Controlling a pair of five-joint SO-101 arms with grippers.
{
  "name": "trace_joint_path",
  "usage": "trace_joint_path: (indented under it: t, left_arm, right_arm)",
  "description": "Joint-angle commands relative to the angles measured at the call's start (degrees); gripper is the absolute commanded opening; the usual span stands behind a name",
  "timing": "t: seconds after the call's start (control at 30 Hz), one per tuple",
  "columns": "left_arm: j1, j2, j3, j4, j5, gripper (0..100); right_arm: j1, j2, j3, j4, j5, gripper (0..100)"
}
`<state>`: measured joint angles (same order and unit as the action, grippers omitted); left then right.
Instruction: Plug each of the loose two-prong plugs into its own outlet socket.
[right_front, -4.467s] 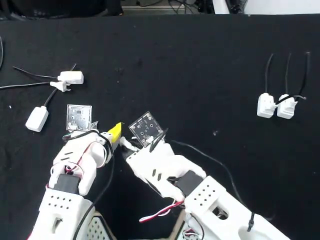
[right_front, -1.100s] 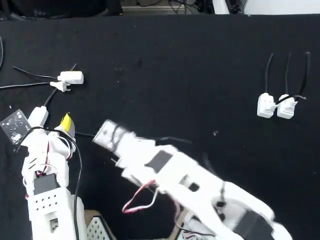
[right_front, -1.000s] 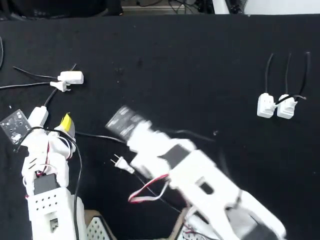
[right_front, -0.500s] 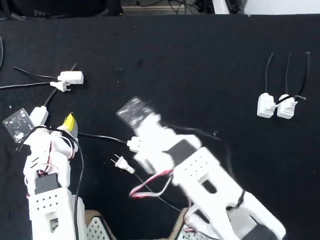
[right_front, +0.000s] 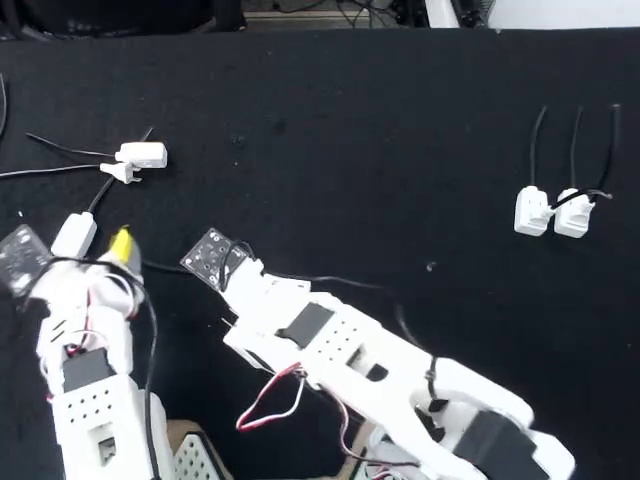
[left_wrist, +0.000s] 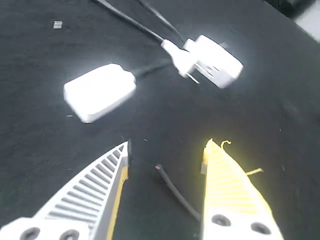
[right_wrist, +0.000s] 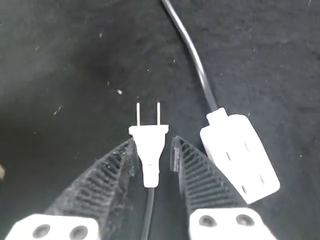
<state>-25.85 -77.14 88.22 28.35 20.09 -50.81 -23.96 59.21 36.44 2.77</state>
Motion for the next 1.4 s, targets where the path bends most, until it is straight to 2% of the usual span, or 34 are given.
trace_joint_path:
  t: [0.0,0.3,0.5,0.63,0.67,0.9,0.97,1.07,1.2,1.27,1.37]
  left_arm:
    - [-5.2,-0.9,-3.6,-0.9,6.1,24]
    - [-3.9,-0.9,-3.6,-0.9,6.0,24]
    - [-3.9,-0.9,-3.6,-0.9,6.0,24]
    - [-3.9,-0.9,-3.6,-0.9,6.0,24]
    - [-3.9,-0.9,-3.6,-0.9,6.0,24]
    - [-3.9,-0.9,-3.6,-0.9,6.0,24]
    - [-3.9,-0.9,-3.6,-0.9,5.9,24]
    - [-3.9,-0.9,-3.5,-0.9,5.9,24]
    - [-3.8,-0.9,-3.5,-0.9,5.9,24]
    - [-3.8,-0.9,-3.4,-0.9,5.9,24]
    - [-3.8,-0.9,-3.4,-0.9,5.9,24]
  right_arm:
    - [-0.9,3.0,-1.5,-3.2,-0.6,11.3]
    - [-1.1,10.9,-5.3,-2.7,-0.6,11.3]
    - [-6.9,10.6,-5.4,-1.4,-0.1,10.9]
    - [-5.4,6.4,-4.1,-1.4,0.0,0.6]
    - [-4.4,5.0,-3.5,-1.2,0.4,1.6]
    - [4.7,-10.1,-2.6,8.3,2.4,1.1]
    - [10.4,-15.3,-3.2,12.0,2.8,1.1]
    - [22.8,-20.7,-4.7,15.6,6.8,1.1]
    - [37.7,-20.1,-4.6,12.3,10.5,1.1]
    - [41.1,-16.9,-4.4,8.9,11.3,1.1]
    - [41.9,-8.7,-4.8,4.1,11.2,1.1]
